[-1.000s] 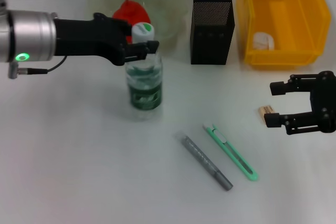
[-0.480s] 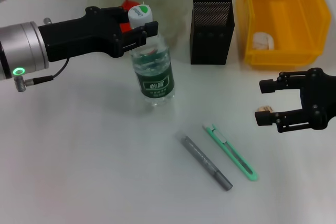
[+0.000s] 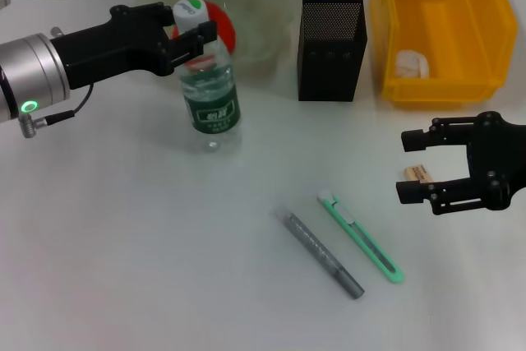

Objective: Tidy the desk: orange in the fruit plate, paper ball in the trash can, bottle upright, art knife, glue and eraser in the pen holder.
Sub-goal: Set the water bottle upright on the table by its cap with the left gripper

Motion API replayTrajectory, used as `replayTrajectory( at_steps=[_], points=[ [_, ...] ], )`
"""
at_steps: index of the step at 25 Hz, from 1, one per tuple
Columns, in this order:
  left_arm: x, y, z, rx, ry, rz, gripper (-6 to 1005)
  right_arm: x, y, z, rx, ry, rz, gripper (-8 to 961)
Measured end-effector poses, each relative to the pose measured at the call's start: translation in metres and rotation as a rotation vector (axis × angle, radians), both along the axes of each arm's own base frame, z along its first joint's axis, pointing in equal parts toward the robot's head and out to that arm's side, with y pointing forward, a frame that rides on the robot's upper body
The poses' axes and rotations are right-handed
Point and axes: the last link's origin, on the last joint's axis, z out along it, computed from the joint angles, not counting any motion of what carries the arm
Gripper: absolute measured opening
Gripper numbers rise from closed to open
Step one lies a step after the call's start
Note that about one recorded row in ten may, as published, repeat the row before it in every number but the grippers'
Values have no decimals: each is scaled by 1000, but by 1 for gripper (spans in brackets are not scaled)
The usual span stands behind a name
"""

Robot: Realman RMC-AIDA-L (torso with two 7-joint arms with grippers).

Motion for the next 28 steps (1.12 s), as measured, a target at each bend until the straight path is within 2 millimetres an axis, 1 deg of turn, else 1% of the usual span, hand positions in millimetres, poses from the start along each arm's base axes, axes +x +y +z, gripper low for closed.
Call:
replayTrajectory(
  at_steps=[6,7,12,20,28],
  points=[
    [-4,2,-2,17,14,15,435,1,0,-1,-4,4,-3,779],
    [-9,5,-3,33,31,35,435,1,-1,-1,-4,4,-3,779],
    [-13,7,-1,60,47,42,435,1,0,-2,-3,6,-7,779],
    [-21,3,-2,81,62,32,436,1,1,-3,-2,6,-8,778],
    [-22,0,-2,91,35,37,436,1,1,-3,-1,6,-8,778]
  ],
)
